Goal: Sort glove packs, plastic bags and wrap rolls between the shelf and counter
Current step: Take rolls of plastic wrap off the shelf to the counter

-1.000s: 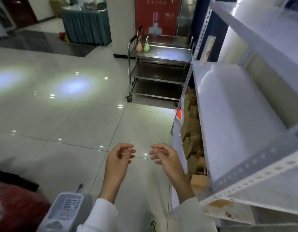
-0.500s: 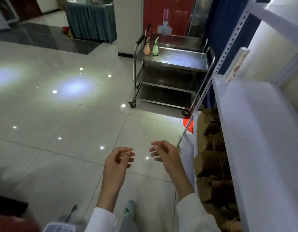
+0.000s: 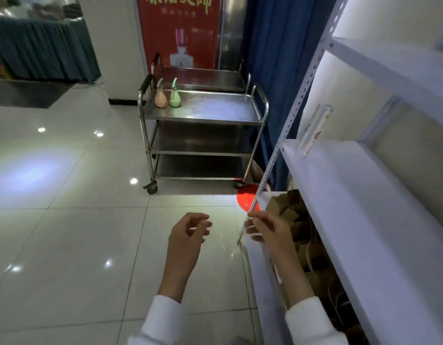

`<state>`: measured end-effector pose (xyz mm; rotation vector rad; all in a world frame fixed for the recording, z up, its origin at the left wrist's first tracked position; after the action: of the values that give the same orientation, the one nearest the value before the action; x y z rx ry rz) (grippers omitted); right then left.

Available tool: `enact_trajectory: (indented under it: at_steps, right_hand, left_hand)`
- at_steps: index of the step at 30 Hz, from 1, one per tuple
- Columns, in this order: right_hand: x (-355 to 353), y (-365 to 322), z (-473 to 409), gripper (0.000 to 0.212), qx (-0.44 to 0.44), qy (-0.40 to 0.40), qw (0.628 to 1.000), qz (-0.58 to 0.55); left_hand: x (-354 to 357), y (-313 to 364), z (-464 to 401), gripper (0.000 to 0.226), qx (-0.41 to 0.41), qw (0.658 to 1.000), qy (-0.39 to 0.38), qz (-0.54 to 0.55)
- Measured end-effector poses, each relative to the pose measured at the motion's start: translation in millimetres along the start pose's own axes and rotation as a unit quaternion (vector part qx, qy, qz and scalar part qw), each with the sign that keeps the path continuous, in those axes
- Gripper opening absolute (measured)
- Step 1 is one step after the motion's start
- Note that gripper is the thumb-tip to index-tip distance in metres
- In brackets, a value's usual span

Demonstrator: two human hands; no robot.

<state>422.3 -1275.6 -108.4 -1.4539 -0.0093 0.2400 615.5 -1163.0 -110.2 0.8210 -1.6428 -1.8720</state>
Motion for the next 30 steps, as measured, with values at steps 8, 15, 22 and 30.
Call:
enact_trajectory:
  at_steps: [8, 15, 22, 30]
  right_hand:
    - [-56, -8, -103, 0.017, -0.017, 0.165, 0.986, -0.029]
    - [-90, -22, -219, 0.018, -0.021, 0.285, 0.958, -0.034]
    - [-108, -33, -294, 0.052, -0.013, 0.354, 0.935, -0.009]
    - [-100, -43, -346, 0.074, -0.022, 0.385, 0.923, 0.021]
  left_hand:
    - [121, 21, -94, 0.017, 0.037, 0.993, -0.108, -0.006]
    - [223, 54, -178, 0.020, 0.054, 0.981, -0.184, -0.036]
    - [294, 71, -229, 0.022, 0.078, 0.966, -0.242, -0.036]
    - [334, 83, -273, 0.020, 0.062, 0.939, -0.336, -0.041]
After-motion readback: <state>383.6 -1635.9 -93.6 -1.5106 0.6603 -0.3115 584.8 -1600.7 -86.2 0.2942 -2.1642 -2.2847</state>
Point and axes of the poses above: each hand's wrist, its own z-axis away from the middle knuckle, its own x-axis out of the palm, y = z × x, the point moved 4 cm from there along -z, towards the middle knuckle, and after that the axes turned 9 degrees about y, right-handed, at the moved point
